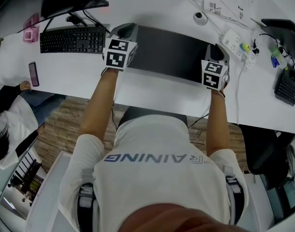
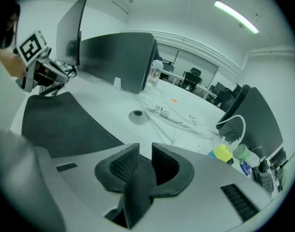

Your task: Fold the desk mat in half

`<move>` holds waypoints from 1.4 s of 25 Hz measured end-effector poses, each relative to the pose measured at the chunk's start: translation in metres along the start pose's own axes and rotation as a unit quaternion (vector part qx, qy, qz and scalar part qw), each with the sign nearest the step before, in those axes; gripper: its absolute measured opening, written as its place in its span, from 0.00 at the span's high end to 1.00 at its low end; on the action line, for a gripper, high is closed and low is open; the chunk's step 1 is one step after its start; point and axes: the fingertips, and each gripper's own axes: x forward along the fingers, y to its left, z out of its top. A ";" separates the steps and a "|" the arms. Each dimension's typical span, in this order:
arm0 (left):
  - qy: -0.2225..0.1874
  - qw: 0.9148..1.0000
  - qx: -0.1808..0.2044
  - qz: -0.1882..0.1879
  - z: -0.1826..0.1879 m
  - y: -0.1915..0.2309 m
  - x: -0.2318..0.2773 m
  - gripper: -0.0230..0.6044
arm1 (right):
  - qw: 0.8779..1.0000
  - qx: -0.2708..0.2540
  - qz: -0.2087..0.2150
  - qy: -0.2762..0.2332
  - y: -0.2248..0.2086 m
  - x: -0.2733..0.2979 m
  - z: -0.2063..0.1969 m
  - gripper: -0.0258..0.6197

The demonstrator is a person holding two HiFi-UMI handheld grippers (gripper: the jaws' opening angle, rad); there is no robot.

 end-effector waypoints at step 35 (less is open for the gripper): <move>-0.270 0.962 -0.033 -0.025 0.038 -0.051 -0.343 0.92 | 0.936 0.171 -0.004 -0.309 0.097 -0.353 0.114 0.92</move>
